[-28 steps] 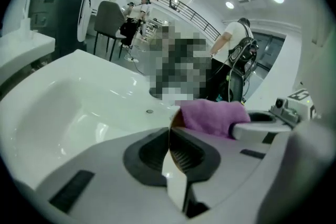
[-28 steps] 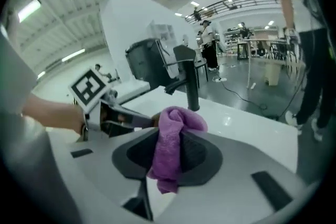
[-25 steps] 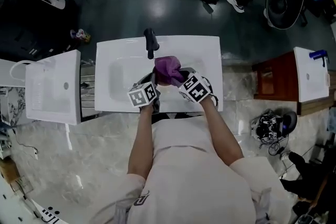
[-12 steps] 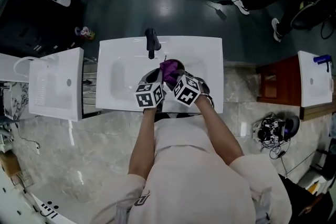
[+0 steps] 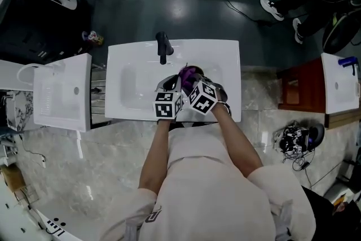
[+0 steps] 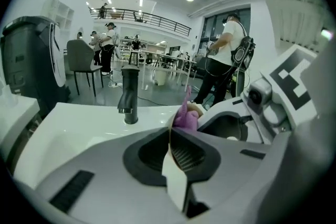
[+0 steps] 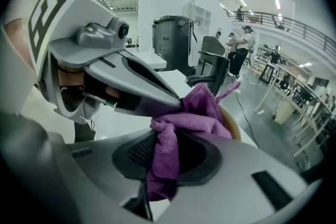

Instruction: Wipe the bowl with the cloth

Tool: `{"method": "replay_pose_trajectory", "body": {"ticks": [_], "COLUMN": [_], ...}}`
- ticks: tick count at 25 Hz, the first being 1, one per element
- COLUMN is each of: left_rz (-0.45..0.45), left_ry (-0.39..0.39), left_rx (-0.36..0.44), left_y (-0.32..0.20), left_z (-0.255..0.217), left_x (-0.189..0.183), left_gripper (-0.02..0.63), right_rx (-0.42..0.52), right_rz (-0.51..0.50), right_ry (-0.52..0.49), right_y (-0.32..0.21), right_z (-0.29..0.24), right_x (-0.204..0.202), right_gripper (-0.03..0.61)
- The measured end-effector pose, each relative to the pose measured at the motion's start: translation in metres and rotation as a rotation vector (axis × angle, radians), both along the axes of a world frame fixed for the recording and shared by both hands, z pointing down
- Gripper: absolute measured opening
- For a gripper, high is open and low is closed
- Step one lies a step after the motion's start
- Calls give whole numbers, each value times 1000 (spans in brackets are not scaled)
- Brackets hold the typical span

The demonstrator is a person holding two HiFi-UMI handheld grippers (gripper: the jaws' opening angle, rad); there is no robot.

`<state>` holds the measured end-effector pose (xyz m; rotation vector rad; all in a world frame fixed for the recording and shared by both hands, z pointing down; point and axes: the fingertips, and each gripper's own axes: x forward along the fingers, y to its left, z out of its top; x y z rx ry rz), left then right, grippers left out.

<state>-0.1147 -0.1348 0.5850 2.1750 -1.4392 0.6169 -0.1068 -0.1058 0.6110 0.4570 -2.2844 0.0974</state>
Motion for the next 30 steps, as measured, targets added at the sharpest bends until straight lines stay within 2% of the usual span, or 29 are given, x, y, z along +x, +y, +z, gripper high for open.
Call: {"method": "replay_pose_trajectory", "body": {"ticks": [6,9,15,23,30], "left_rz": [69,98,96,33,-12], "left_ry": [-90,-135,-134,-121,-132], "left_rx": [23,33,39,82,107], "left_y": [4,3,3,0,0], "left_z": [-1,-2,-3,-8,-13], "left_x": [9,14,11,-9,-20], "left_gripper": [20,20,20,18,18], "right_rx": [-8,-9,-15,-8,-13], "right_rz": [172,219,292,313,209], "right_ry": [-86,-103,-103,-41,30], "right_y": [-24,-28,-34,-38,-25], "right_z": [-11,-11,-10,-2,5], "right_x": [15,19,30,42,28], "right_gripper": [91,91,92,92,92]}}
